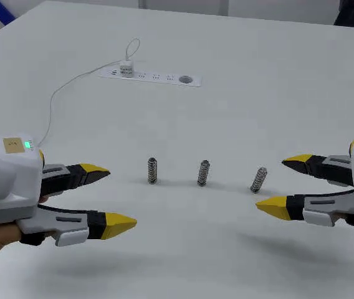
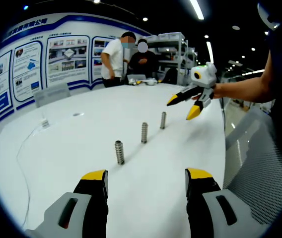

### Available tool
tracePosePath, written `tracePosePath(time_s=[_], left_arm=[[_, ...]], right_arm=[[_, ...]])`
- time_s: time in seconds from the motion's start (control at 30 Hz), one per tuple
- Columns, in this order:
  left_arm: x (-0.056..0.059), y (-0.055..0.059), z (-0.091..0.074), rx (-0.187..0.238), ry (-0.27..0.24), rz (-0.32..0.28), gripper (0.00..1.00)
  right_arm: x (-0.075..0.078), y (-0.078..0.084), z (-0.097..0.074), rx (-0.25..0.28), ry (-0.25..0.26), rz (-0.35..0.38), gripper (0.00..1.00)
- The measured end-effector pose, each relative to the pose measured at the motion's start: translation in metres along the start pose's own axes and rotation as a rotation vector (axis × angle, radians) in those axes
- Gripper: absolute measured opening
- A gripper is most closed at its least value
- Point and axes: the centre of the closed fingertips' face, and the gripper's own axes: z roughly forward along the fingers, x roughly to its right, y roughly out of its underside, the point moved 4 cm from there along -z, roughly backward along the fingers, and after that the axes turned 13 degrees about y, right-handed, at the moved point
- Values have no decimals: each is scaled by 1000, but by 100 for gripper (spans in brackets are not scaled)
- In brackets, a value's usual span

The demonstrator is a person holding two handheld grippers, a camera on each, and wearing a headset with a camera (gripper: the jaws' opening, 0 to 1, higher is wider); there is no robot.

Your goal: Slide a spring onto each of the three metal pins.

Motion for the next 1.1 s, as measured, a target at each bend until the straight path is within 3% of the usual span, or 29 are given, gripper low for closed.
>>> tracePosePath(time_s=[0.33,0.7,1.1], left_arm=[[1,2,-1,5,-4,-3,65],[1,6,-2,8,-13,-13,65],[0,9,-5,14,-23,-22,65]], right_arm=[[-7,14,-11,27,32,26,69],[-13,18,-15,51,51,63,71],[-10,23,-16,54,69,87,71]])
